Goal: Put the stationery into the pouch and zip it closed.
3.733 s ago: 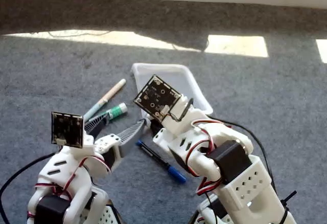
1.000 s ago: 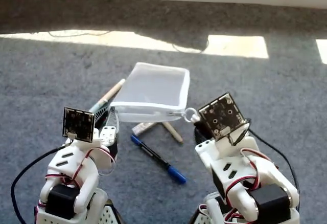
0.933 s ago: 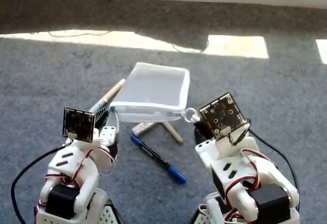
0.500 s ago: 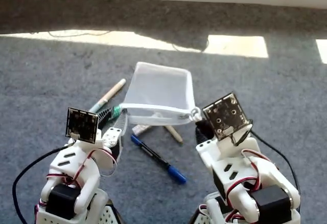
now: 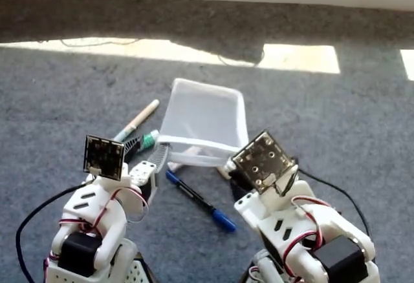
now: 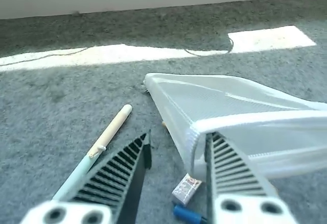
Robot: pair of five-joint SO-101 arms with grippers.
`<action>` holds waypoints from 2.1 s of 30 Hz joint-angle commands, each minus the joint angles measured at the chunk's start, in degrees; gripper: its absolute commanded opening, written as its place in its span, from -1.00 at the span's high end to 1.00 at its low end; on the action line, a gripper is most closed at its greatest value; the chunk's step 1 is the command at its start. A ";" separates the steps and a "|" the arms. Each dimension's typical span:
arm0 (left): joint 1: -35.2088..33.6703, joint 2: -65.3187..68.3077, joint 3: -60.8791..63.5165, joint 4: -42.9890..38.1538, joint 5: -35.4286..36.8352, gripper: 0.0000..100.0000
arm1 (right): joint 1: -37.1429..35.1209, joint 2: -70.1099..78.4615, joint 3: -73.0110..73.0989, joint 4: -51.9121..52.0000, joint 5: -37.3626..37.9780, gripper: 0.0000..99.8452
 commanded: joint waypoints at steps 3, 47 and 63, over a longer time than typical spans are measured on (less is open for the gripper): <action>5.58 -0.22 -0.48 0.62 -0.18 0.66 | -1.10 -0.40 -1.54 0.40 -0.18 0.99; -0.57 17.71 -27.30 8.35 -6.86 0.99 | -0.84 -8.31 -1.01 0.48 -5.98 0.47; -8.92 31.34 -37.58 10.99 -6.86 0.99 | 5.85 -8.31 -1.45 0.57 -6.33 0.47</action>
